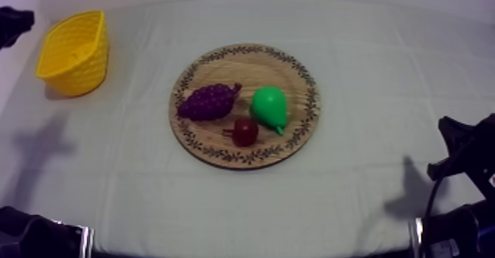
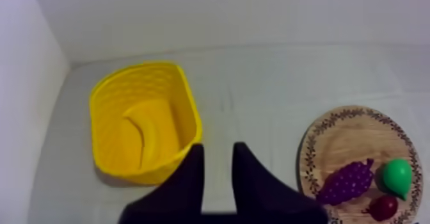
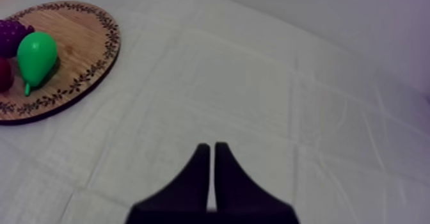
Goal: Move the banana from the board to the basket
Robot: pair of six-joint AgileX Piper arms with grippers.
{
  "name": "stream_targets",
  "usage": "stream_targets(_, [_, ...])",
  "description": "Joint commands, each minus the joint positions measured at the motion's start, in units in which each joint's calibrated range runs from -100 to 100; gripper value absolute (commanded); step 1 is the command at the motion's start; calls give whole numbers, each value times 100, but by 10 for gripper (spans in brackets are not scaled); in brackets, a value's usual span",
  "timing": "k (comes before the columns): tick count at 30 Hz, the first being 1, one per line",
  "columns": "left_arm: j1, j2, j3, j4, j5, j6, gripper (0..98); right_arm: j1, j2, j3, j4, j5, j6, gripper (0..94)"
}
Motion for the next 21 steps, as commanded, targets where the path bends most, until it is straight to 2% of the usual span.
stream_targets(1, [3,-763,878,-5,-213,61,71,-3,-3,-5,1,-1,-1,6])
stream_targets(4, [-2,-1270,1655,-19,-535,111,26,-3,-3,-5,1,-1,-1,6])
stream_targets(9, [-47,-2140,2887,-26,-920,175,6,-3,-3,-5,1,-1,-1,6])
stream_targets(21, [-90,-3785,4548,-16,-957,322,2,-3,-3,-5,1,-1,0,6])
